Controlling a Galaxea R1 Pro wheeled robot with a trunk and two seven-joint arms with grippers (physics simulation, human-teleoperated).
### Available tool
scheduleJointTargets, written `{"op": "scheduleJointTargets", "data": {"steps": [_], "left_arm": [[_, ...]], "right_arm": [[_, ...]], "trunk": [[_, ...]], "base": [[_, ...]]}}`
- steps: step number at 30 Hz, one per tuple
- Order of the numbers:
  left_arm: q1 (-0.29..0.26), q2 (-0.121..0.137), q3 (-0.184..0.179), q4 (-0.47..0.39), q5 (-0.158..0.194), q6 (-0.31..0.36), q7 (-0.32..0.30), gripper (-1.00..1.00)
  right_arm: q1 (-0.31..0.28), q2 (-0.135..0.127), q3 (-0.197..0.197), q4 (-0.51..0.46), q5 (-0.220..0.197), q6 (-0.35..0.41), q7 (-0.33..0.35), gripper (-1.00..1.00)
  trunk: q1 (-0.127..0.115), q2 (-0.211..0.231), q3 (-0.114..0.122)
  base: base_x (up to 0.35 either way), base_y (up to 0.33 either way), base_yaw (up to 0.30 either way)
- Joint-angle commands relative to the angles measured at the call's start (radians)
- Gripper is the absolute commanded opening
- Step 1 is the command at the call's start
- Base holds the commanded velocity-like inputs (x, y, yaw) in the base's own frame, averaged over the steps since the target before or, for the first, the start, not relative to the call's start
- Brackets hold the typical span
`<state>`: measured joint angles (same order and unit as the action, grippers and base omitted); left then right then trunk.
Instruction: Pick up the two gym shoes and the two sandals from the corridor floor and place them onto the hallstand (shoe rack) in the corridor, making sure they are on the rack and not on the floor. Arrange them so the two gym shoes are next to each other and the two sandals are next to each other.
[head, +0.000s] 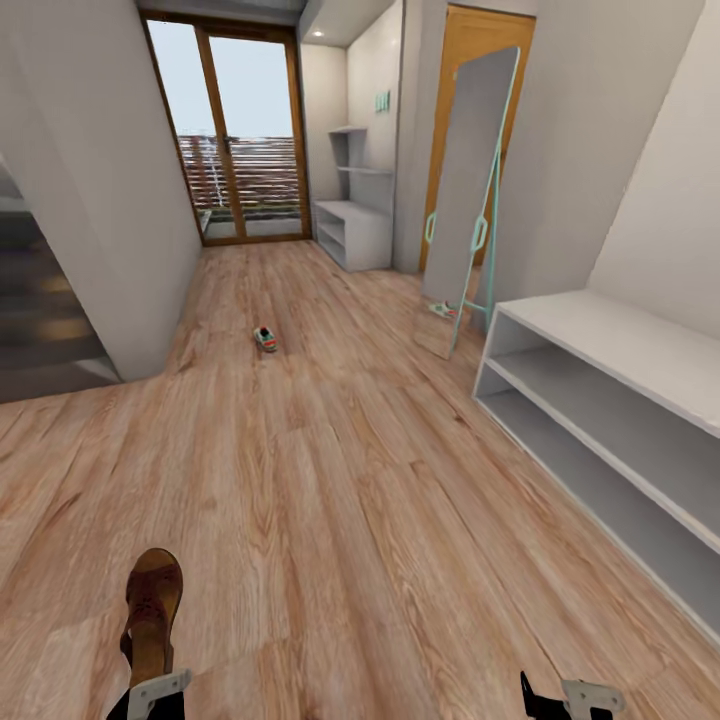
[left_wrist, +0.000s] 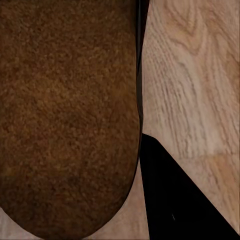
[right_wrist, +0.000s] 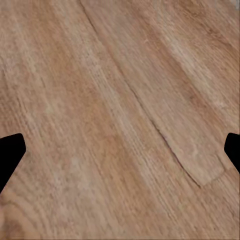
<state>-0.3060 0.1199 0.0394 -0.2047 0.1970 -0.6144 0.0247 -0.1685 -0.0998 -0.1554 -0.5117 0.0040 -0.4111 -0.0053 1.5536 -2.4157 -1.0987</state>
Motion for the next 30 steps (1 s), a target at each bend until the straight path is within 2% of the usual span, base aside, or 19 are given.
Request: {"op": "scheduleJointTargets", "data": {"steps": [1, 30], "left_arm": [[-0.001, -0.001, 0.003, 0.001, -0.005, -0.002, 0.001, -1.00], [-0.001, 0.000, 0.003, 0.001, -0.005, -0.002, 0.001, -1.00]], "right_arm": [[0.000, 0.000, -0.001, 0.001, 0.001, -0.003, -0.001, 1.00], [0.000, 0.000, -0.001, 0.001, 0.001, -0.003, -0.001, 1.00]], "trunk": [[0.000, 0.000, 0.000], [0.000, 0.000, 0.021]], "base": [[0.338, 0.000, 0.247], [0.338, 0.000, 0.248]]}}
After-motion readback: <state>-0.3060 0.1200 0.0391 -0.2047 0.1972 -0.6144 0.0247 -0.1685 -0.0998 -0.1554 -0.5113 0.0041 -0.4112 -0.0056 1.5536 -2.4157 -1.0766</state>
